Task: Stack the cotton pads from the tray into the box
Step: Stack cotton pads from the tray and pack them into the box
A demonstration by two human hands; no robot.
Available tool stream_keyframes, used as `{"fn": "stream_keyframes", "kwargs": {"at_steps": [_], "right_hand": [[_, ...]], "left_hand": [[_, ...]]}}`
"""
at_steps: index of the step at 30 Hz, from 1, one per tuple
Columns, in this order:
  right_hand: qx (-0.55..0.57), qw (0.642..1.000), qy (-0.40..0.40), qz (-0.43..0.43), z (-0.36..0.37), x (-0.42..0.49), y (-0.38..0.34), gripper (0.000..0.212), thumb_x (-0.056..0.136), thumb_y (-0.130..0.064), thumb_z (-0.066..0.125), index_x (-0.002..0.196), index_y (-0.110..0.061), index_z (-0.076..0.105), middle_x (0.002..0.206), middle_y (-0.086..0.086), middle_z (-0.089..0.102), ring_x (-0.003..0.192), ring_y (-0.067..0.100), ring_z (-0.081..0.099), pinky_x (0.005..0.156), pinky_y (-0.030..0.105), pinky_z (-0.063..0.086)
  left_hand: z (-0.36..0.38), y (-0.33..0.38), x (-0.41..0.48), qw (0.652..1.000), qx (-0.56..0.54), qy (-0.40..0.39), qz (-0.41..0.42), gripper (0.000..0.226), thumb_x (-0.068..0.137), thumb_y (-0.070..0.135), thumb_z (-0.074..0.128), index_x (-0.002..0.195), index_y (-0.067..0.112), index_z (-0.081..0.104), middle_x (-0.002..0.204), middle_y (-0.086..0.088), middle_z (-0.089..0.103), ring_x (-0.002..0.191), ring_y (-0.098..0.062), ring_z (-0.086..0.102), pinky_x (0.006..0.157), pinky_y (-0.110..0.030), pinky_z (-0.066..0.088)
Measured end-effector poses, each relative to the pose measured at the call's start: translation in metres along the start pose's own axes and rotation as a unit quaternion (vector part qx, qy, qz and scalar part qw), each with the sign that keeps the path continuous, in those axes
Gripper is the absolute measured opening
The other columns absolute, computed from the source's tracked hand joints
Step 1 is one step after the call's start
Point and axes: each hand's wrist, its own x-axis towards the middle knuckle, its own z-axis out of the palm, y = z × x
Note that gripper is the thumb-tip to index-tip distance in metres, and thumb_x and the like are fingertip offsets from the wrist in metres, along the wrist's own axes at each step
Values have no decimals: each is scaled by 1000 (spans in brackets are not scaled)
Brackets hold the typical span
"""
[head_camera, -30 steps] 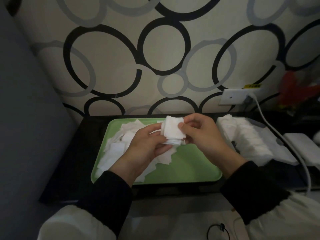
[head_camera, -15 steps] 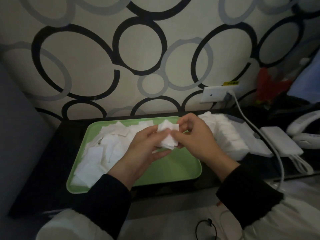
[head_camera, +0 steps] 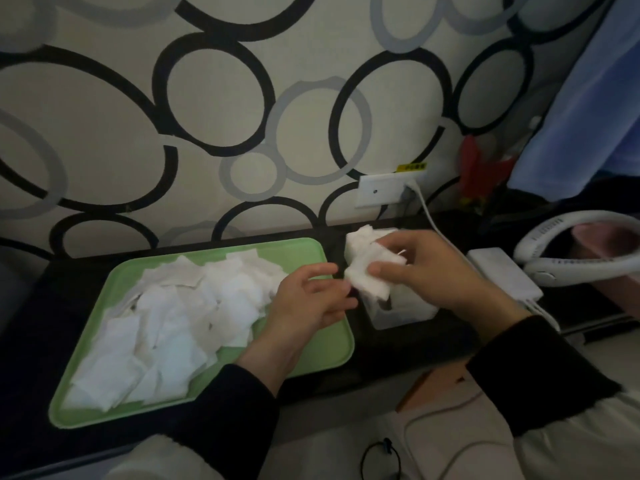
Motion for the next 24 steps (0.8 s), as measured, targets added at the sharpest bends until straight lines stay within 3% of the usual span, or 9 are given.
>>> {"fn": "stream_keyframes", "kwargs": {"at_steps": [4, 9, 14, 16, 20, 24], "right_hand": [[76, 994, 59, 48, -29, 16, 13, 19, 85, -9, 75, 102, -15, 70, 97, 5, 74, 90, 17, 69, 79, 27, 56], [52, 992, -9, 112, -32, 39, 24, 30, 82, -3, 76, 110, -6, 65, 107, 13, 69, 101, 28, 67, 84, 34, 57], [-189, 972, -104, 88, -23, 59, 27, 34, 80, -15, 78, 111, -22, 66, 112, -2, 63, 95, 13, 62, 71, 20, 53], [-248, 958, -130, 66, -20, 63, 23, 34, 81, -16, 77, 114, -22, 69, 114, -5, 65, 98, 10, 61, 75, 17, 46], [-368, 918, -145, 31, -4, 67, 15, 35, 82, -20, 77, 116, -29, 71, 127, -4, 60, 119, 17, 57, 99, 32, 46], [-407, 903, -133, 16, 11, 72, 17, 37, 82, -21, 77, 117, -30, 69, 126, 0, 60, 115, 20, 58, 97, 35, 49]], "left_hand": [[16, -11, 10, 999, 21, 33, -7, 20, 92, 13, 69, 111, 19, 67, 98, -3, 76, 77, -16, 74, 67, -25, 54], [31, -25, 22, 996, 90, 11, 10, 17, 94, 10, 64, 103, 22, 73, 79, 2, 64, 62, -8, 56, 54, -22, 44], [33, -31, 30, 990, 144, 0, 8, 19, 92, 9, 67, 103, 23, 73, 73, -1, 60, 56, -6, 50, 49, -18, 39], [32, -31, 31, 987, 159, -7, 27, 22, 89, 6, 70, 105, 20, 73, 76, -9, 57, 59, -12, 49, 48, -16, 37], [29, -32, 30, 984, 167, -19, 54, 27, 86, 3, 74, 110, 13, 71, 80, -14, 59, 60, -8, 53, 50, -10, 39], [28, -34, 31, 982, 177, -20, 64, 31, 83, 3, 77, 111, 14, 71, 80, -11, 65, 56, 4, 57, 51, -9, 41]]}}
